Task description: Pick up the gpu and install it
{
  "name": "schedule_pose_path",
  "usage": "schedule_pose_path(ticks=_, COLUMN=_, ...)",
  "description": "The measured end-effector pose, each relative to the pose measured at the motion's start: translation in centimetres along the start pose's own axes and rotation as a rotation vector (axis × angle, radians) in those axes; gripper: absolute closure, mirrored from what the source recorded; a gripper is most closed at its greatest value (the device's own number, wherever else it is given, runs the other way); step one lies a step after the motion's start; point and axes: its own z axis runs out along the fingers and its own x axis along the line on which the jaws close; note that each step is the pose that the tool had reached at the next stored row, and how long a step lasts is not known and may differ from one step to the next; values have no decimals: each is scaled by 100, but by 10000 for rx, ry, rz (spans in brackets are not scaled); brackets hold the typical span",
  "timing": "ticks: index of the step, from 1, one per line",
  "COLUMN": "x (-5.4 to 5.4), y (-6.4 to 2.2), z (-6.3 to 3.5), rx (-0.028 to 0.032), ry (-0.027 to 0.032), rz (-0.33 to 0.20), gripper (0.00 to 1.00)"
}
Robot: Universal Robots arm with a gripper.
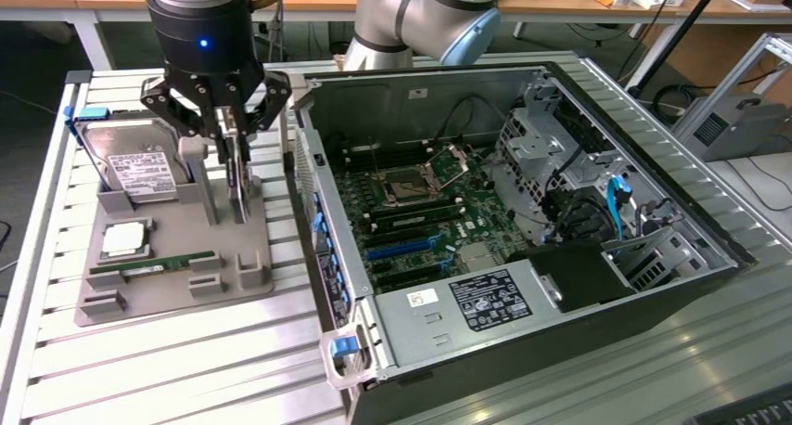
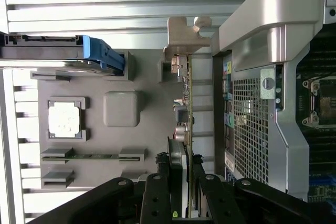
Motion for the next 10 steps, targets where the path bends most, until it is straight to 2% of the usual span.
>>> schedule_pose_path(ticks=10, x=-1, y=0, z=-41, rx=-2, ry=1, rz=0, gripper=73)
